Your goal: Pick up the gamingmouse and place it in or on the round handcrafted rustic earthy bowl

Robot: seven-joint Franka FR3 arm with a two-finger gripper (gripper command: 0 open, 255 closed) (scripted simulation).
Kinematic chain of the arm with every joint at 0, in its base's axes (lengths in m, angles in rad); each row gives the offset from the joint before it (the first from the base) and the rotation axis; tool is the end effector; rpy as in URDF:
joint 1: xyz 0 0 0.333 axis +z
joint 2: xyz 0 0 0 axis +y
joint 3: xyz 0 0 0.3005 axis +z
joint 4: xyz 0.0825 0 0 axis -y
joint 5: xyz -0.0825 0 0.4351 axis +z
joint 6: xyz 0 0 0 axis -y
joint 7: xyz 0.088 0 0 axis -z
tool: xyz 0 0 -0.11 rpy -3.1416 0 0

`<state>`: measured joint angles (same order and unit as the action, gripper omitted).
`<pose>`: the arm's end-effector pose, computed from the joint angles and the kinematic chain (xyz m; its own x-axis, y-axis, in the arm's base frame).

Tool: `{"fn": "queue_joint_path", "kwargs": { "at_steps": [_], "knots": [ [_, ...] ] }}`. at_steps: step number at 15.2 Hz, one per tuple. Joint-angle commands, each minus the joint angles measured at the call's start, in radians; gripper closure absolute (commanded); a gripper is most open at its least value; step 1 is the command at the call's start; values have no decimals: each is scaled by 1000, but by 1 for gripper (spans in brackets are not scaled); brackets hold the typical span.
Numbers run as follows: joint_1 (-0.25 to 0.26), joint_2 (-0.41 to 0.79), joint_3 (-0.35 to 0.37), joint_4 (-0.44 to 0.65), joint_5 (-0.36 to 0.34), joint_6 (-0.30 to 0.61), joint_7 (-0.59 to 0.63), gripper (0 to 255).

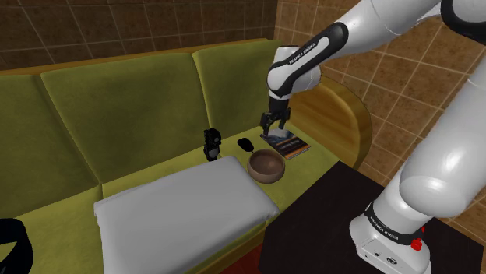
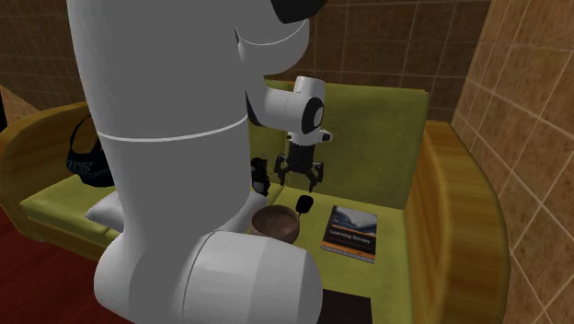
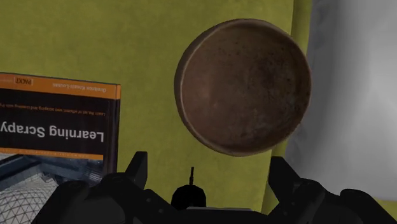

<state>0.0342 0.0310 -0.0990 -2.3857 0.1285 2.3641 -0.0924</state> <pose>0.5232 -0.0323 0.2455 0.9968 -0.0642 -0.0482 -0.0682 -0.9939 -0.0868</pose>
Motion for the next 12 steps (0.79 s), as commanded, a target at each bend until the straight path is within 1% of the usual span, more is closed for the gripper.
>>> {"fn": "queue_joint_path", "kwargs": {
  "at_steps": [1,6,12],
  "knots": [
    [1,76,2,38,16,47,-17,0],
    [-7,274,15,170,52,133,-57,0],
    [-24,507,35,372,75,191,-87,0]
  ]
}}
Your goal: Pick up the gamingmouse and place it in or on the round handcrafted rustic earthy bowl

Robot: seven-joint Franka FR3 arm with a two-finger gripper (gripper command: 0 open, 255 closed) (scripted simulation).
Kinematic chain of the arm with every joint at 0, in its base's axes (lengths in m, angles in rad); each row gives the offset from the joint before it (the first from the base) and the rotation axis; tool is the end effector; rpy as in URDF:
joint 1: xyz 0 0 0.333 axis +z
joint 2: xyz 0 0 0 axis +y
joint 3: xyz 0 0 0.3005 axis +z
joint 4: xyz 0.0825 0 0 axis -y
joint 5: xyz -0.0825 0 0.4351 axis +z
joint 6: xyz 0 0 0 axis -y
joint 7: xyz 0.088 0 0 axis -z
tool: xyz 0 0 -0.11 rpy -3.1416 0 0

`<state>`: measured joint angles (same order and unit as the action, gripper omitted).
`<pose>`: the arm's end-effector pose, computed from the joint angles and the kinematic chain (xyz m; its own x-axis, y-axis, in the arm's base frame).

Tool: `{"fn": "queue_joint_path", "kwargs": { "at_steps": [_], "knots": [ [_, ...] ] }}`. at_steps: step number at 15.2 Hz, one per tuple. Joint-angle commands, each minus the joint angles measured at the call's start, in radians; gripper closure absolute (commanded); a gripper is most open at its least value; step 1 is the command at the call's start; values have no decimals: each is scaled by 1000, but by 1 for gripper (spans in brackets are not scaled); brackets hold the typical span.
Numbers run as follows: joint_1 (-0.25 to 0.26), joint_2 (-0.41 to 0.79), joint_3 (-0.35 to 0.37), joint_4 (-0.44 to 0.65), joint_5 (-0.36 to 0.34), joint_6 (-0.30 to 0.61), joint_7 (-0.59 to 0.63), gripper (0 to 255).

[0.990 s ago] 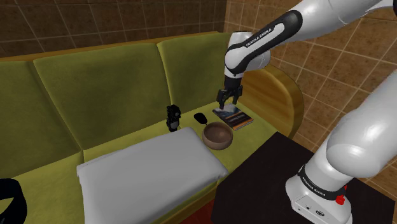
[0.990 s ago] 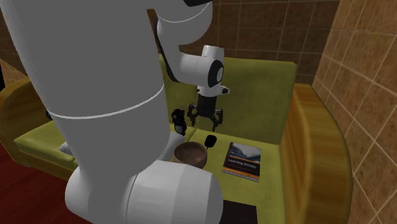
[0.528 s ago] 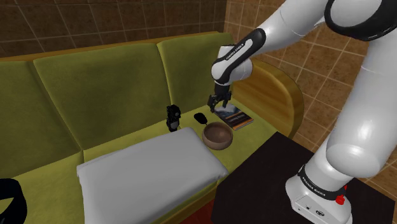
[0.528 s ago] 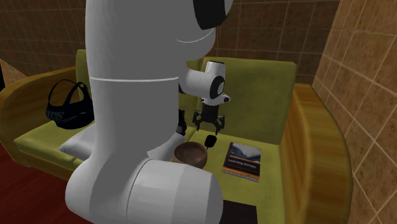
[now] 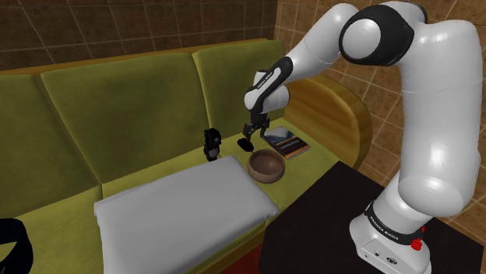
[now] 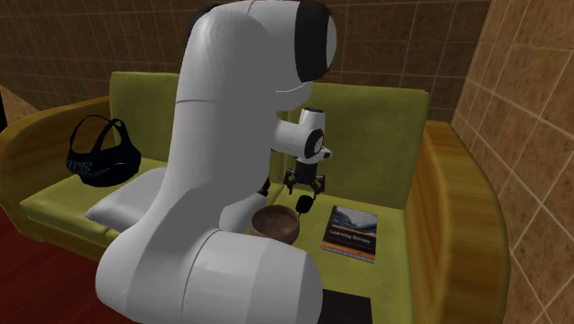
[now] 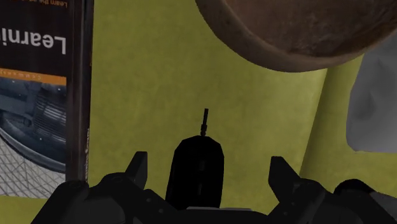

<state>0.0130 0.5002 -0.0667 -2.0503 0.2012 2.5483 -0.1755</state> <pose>0.6142 -0.0367 0.1322 0.9993 -0.0373 0.0088 -0.0365 -0.9961 -0.0798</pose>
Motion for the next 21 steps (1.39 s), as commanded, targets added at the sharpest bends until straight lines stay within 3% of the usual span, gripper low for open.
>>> {"fn": "queue_joint_path", "kwargs": {
  "at_steps": [1,5,13,20,21],
  "knots": [
    [-6,76,5,75,4,12,-7,0],
    [-14,215,13,223,5,18,-13,0],
    [-18,306,25,263,14,71,-19,0],
    [-18,307,25,264,14,70,-19,0],
    [-18,307,25,264,14,70,-19,255]
  ]
}}
